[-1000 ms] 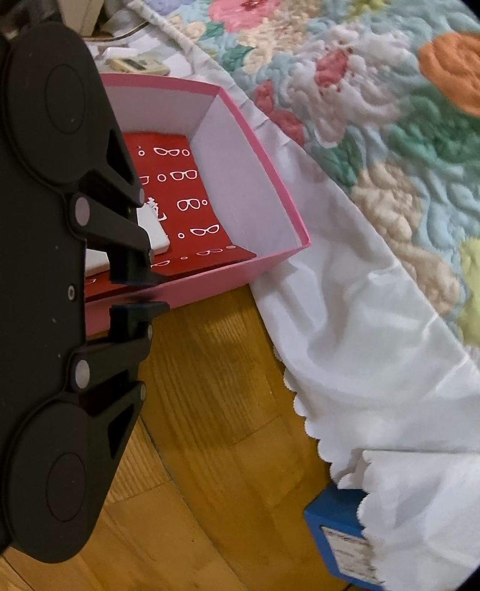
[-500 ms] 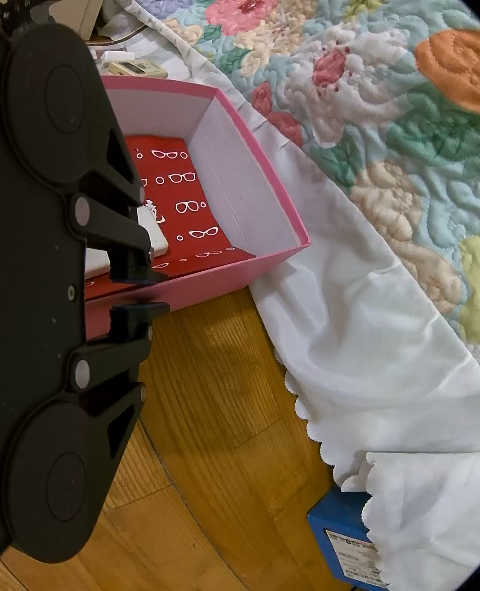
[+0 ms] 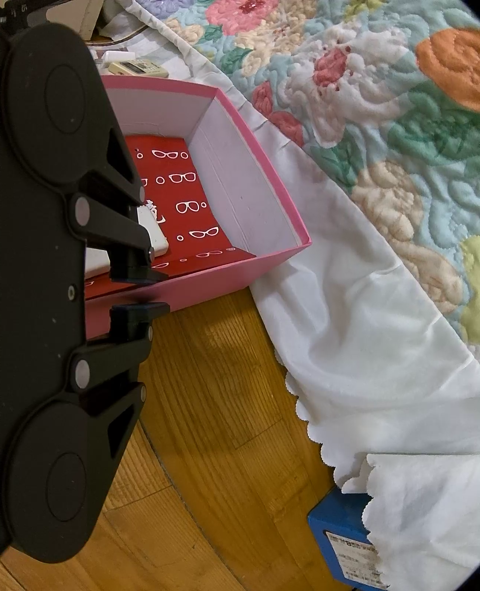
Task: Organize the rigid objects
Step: 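Grasp the thin white card beside the keys with the left tool, then carry the thin white card into the pink box and open the left tool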
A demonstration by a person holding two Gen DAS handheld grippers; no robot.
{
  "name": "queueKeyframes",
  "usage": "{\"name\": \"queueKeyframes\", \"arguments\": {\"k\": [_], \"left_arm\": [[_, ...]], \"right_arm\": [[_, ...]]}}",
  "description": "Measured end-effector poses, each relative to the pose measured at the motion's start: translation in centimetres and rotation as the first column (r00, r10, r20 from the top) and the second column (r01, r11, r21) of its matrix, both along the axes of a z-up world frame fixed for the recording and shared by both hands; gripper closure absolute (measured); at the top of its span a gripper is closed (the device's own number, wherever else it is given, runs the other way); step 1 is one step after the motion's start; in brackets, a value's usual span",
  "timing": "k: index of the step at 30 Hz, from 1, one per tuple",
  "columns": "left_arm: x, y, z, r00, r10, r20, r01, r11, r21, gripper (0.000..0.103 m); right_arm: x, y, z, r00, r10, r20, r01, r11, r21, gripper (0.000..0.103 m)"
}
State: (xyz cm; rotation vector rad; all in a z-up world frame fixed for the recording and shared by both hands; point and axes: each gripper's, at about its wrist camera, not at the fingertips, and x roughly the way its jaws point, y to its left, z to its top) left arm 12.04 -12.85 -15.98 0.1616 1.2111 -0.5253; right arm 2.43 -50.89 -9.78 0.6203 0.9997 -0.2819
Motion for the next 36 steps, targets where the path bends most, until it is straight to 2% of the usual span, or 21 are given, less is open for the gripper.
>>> {"name": "queueKeyframes", "arguments": {"k": [3, 6, 10, 14, 16, 21, 23, 28, 35, 36], "left_arm": [[-0.7, 0.0, 1.4, 1.0, -0.015, 0.024, 0.015, 1.0, -0.011, 0.097], [-1.3, 0.4, 3.6, 1.0, -0.01, 0.014, 0.011, 0.996, -0.091, 0.097], [-2.0, 0.1, 7.0, 1.0, -0.011, 0.0, 0.011, 0.987, -0.162, 0.097], [-3.2, -1.1, 10.8, 0.999, -0.041, 0.011, 0.043, 0.988, -0.152, 0.097], [-3.6, -1.7, 12.3, 0.998, -0.055, 0.016, 0.057, 0.981, -0.186, 0.097], [-4.0, -3.1, 13.9, 0.992, -0.107, -0.071, 0.081, 0.951, -0.298, 0.097], [-4.1, -4.2, 13.5, 0.987, -0.115, -0.108, 0.078, 0.952, -0.297, 0.097], [-5.5, -6.6, 12.6, 0.983, -0.136, -0.125, 0.093, 0.95, -0.299, 0.097], [-6.5, -9.0, 10.8, 0.989, -0.128, -0.079, 0.114, 0.979, -0.167, 0.097], [-6.6, -9.2, 10.7, 0.989, -0.129, -0.071, 0.118, 0.983, -0.144, 0.094]], "right_arm": [[0.0, 0.0, 0.0, 1.0, -0.003, 0.0, 0.003, 1.0, 0.002, 0.091], [0.0, 0.1, 0.0, 1.0, 0.003, -0.001, -0.003, 1.0, -0.006, 0.091], [0.0, 0.2, 0.0, 1.0, 0.004, -0.001, -0.004, 1.0, -0.006, 0.09], [-0.1, 0.2, 0.0, 1.0, 0.001, 0.0, -0.001, 1.0, 0.0, 0.09], [0.0, 0.2, 0.0, 1.0, 0.001, 0.0, -0.001, 1.0, 0.001, 0.09], [0.0, 0.2, 0.0, 1.0, 0.0, 0.0, 0.0, 1.0, 0.002, 0.09], [0.0, 0.2, -0.1, 1.0, 0.001, 0.0, -0.001, 1.0, 0.001, 0.09], [0.1, 0.1, -0.1, 1.0, 0.001, -0.001, -0.001, 1.0, -0.002, 0.09], [0.1, 0.2, -0.1, 1.0, 0.003, 0.0, -0.003, 1.0, -0.002, 0.09], [0.1, 0.2, -0.1, 1.0, 0.003, 0.0, -0.003, 1.0, -0.002, 0.09]]}}
